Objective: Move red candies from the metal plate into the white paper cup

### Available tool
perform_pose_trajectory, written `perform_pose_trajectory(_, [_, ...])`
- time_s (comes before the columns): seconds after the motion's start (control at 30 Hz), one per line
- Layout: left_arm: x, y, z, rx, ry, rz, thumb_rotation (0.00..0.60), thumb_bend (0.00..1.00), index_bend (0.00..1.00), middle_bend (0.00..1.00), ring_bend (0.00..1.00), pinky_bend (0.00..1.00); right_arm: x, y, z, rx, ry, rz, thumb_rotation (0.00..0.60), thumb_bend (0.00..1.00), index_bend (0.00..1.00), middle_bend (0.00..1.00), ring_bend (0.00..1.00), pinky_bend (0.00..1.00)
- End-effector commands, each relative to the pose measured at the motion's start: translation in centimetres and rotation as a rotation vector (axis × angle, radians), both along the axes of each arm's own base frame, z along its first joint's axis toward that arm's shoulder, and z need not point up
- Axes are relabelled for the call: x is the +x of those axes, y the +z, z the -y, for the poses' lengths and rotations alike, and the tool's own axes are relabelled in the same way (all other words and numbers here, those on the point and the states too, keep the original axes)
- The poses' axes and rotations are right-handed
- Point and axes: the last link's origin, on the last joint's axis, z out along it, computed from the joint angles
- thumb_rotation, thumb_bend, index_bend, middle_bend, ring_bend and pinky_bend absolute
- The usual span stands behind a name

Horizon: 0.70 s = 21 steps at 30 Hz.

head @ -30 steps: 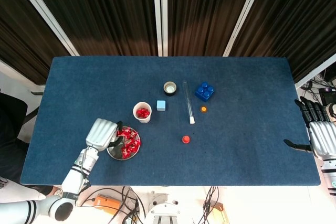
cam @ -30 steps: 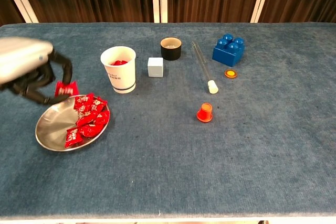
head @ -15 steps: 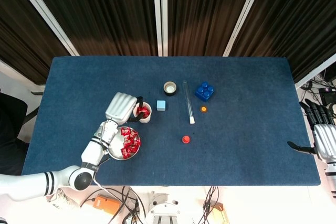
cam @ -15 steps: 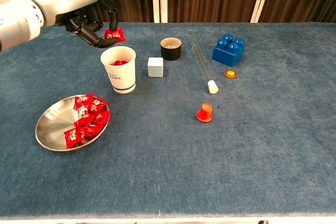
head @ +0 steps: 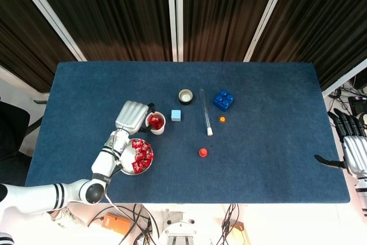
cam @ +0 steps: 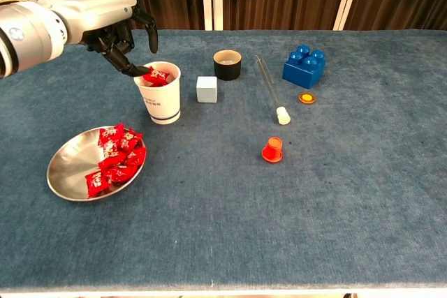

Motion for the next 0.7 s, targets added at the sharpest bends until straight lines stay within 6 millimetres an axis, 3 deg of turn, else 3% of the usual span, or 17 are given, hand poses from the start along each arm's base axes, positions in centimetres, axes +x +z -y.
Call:
perform_pose_trajectory(0.03, [-0.6,1.3,0.8,0.039,0.007,0.047,0.598,0.14,0.36,0.91,0.87,0.80,0.0,0.0,0.0,-0.001,0.001,0.001,0.600,0.06,0.00,0.00,0.00,0.03])
perform_pose_trajectory(0.23, [-4.5,3.8,3.1,0.113,0.045,0.120,0.599,0.18,0.38,0.91,0.87,0.80,-0.1,0.2,0.0,-0.006,0.001,0.002,0.600,0.06,0.00,0.00,0.00,0.03])
perform_pose_trajectory(0.37, [-6.8,4.0,4.9,0.112,0.059,0.110,0.598,0.18,0.40,0.91,0.87,0.80,0.2,0.1,0.1,-0.003,0.013,0.001,0.600,0.06,0.00,0.00,0.00,0.03])
perform_pose_trajectory(0.53, [-8.1,3.0,6.8,0.060,0.034,0.083,0.598,0.20,0.43,0.91,0.87,0.80,0.7,-0.2,0.3,0.004,0.025,0.002,0.600,0.06,0.00,0.00,0.00,0.03])
perform_pose_trajectory(0.7, [-7.9,0.6,7.6,-0.019,-0.009,0.035,0.600,0.20,0.44,0.91,0.87,0.80,1.2,-0.3,0.4,0.008,0.037,-0.003,0.600,0.06,0.00,0.00,0.00,0.03])
